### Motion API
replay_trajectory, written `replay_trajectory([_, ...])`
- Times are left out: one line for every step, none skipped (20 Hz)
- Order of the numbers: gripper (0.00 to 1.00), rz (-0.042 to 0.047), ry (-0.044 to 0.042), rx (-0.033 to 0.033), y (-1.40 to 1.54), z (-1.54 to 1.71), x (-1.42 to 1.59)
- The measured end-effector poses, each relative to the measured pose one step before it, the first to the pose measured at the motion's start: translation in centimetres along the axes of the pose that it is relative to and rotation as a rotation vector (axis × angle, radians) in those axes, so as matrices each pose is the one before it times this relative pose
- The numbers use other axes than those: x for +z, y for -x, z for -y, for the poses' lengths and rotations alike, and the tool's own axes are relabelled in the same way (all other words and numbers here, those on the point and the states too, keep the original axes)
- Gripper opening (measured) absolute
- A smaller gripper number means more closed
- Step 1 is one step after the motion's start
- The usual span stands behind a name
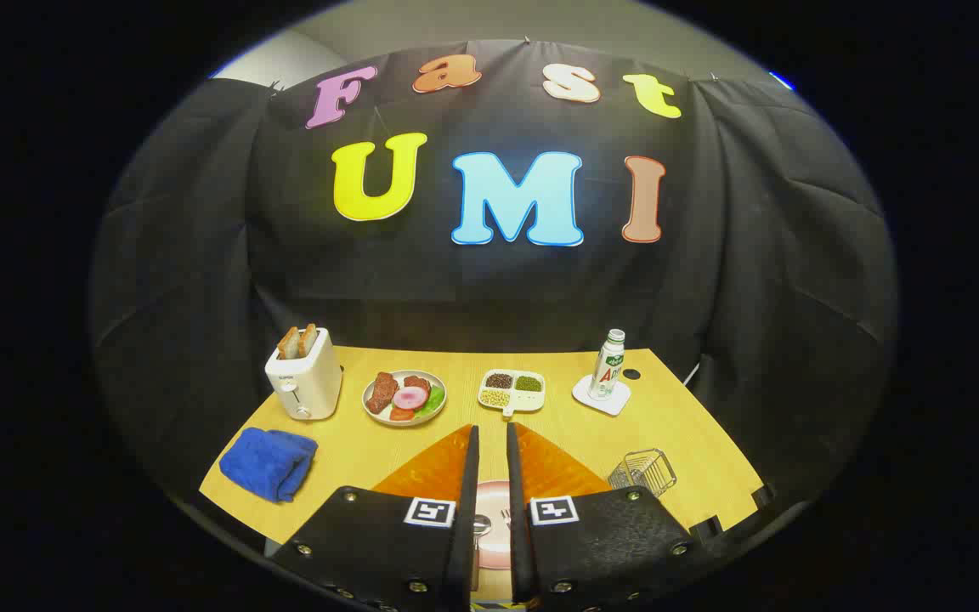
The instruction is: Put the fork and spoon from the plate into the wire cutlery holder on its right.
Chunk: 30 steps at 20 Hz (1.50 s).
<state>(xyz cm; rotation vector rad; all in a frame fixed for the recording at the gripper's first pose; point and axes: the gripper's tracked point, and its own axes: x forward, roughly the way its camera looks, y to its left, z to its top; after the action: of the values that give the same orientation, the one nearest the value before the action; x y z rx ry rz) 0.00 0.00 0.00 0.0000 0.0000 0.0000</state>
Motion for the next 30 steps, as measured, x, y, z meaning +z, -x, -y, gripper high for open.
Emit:
replay_trajectory([0.18, -0.01737, 0.00550, -0.00766, -0.112, 0.189, -0.374])
replay_trajectory([0.18, -0.01987, 0.00619, -0.00774, -0.163, 0.171, -0.581])
replay_trajectory([0.18, -0.02314, 0.00500, -0.00809, -0.124, 0.203, -0.529])
replay_trajectory([0.18, -0.02200, 0.00324, -0.00516, -0.161, 0.172, -0.640])
replay_trajectory([0.18, -0.02204, 0.00343, -0.00503, -0.138, 0.141, -0.538])
replay_trajectory([0.18, -0.02301, 0.00258, -0.00688, -0.241, 0.243, -0.751])
replay_trajectory([0.18, -0.02107, 0.00402, -0.00672, -0.172, 0.254, -0.595])
replay_trajectory([0.18, -0.02274, 0.00370, -0.00774, -0.228, 0.195, -0.746])
replay_trajectory([0.18, -0.02385, 0.00260, -0.00745, -0.221, 0.235, -0.549])
replay_trajectory([0.18, -0.02201, 0.00310, -0.00535, -0.306, 0.147, -0.687])
replay_trajectory([0.18, -0.02557, 0.00427, -0.00545, -0.328, 0.139, -0.739])
replay_trajectory([0.18, -0.03666, 0.00694, -0.00653, -0.374, 0.202, -0.779])
replay_trajectory([0.18, -0.03791, 0.01139, -0.00479, -0.384, 0.126, -0.917])
replay_trajectory([0.18, -0.04407, 0.01668, -0.00500, -0.496, 0.128, -1.099])
replay_trajectory([0.18, -0.04492, 0.02152, -0.00603, -0.461, 0.132, -0.964])
replay_trajectory([0.18, -0.04196, 0.02313, -0.00323, -0.407, 0.094, -0.996])
replay_trajectory([0.18, -0.04387, 0.02129, 0.00056, -0.612, -0.100, -1.033])
replay_trajectory([0.18, -0.04113, 0.01556, 0.00466, -0.587, -0.183, -0.884])
replay_trajectory([0.18, -0.04137, 0.01176, -0.00069, -0.618, -0.003, -0.946])
replay_trajectory([0.23, -0.03760, 0.01375, -0.00537, -0.627, 0.120, -0.878])
replay_trajectory([0.25, -0.03787, 0.01340, -0.00239, -0.605, 0.009, -0.793])
replay_trajectory([0.25, -0.03718, 0.01567, 0.00110, -0.683, -0.063, -0.894])
replay_trajectory([0.25, -0.03455, 0.01806, -0.00166, -0.684, 0.000, -0.890])
replay_trajectory([0.25, -0.03124, 0.01674, 0.00092, -0.547, 0.060, -0.687])
replay_trajectory([0.25, -0.02754, 0.01179, 0.00423, -0.589, -0.052, -0.636])
replay_trajectory([0.25, -0.02158, 0.00683, 0.00544, -0.543, -0.002, -0.374])
replay_trajectory([0.25, -0.01895, 0.00197, 0.00630, -0.673, -0.099, -0.442])
replay_trajectory([0.25, -0.01761, 0.00239, 0.00535, -0.575, -0.039, -0.339])
replay_trajectory([0.25, -0.02116, 0.00661, 0.00110, -0.383, 0.075, -0.336])
replay_trajectory([0.25, -0.01876, 0.00876, 0.00024, -0.705, 0.074, -0.438])
